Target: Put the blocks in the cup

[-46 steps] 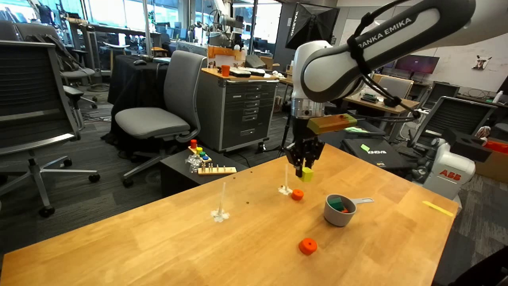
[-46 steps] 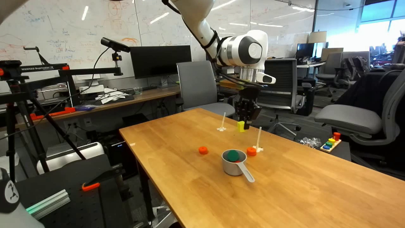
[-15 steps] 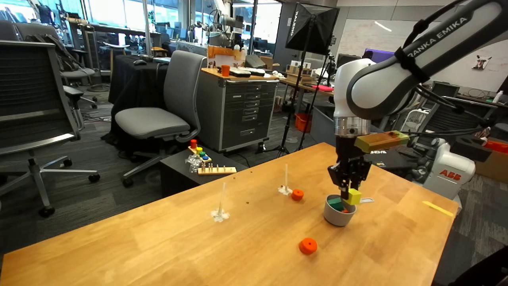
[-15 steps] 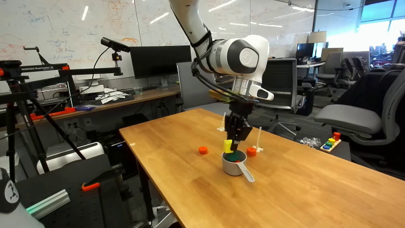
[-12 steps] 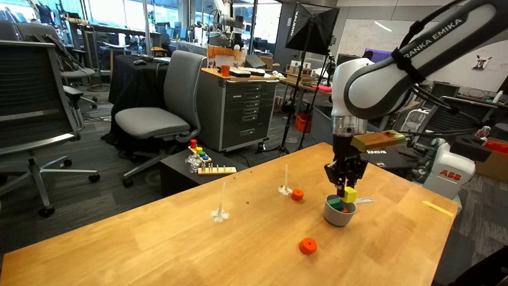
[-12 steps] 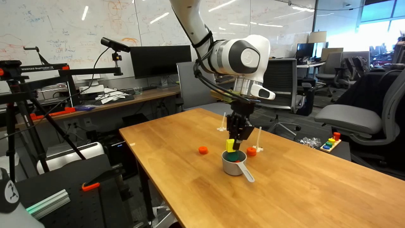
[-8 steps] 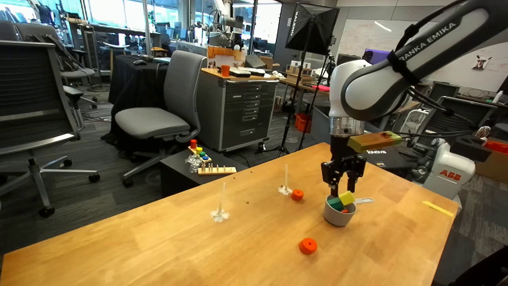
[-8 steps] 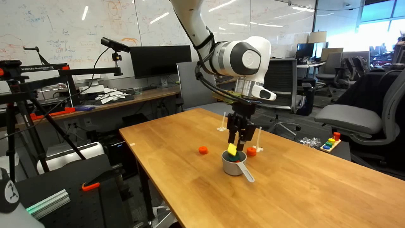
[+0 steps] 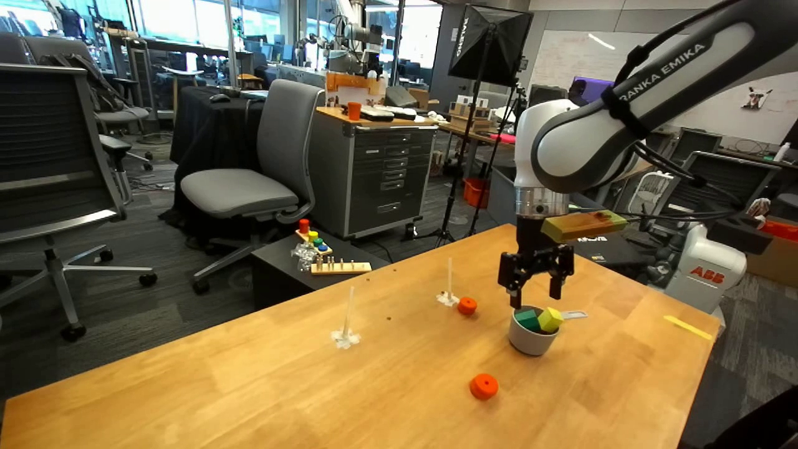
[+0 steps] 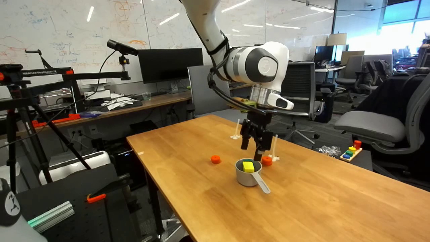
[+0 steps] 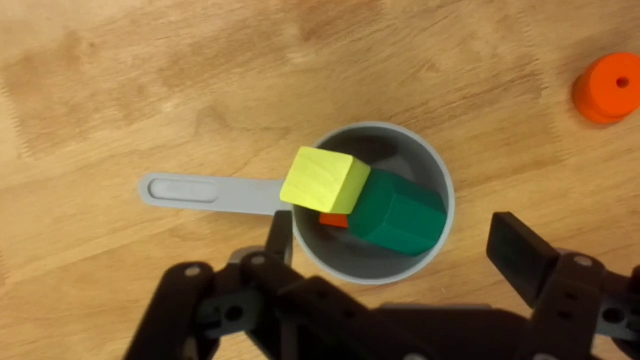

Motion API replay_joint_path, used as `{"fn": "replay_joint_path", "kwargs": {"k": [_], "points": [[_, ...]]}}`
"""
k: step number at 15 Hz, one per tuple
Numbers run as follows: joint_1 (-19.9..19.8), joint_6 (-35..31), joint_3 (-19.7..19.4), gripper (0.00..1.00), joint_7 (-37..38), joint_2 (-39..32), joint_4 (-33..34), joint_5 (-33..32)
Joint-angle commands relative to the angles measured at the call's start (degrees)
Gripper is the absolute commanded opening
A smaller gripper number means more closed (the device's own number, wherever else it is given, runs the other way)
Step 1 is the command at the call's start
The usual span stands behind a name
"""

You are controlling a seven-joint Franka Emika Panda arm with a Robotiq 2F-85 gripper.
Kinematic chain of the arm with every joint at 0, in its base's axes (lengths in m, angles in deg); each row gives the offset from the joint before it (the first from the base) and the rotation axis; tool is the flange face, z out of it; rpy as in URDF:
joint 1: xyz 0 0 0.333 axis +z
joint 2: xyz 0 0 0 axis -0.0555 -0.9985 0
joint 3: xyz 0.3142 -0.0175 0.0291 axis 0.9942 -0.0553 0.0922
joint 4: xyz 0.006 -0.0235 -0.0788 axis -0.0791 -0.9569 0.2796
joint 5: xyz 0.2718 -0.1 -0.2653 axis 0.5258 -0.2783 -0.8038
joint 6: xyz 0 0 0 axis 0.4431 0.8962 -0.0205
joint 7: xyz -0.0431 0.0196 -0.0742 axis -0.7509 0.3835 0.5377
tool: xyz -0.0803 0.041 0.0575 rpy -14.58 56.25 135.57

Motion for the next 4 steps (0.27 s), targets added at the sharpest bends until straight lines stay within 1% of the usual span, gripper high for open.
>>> {"fn": "replay_joint_path", "kwargs": {"k": [1,2,4], "points": [[0.5,0.5,0.6,1.00,0.5,2.8,-1.6,1.9],[0.4,0.1,-0.2,1.00,-0.2,0.1,0.1,0.7],[0.7,0.1,0.1,1.00,-0.2,0.6,-0.1,1.0]]}}
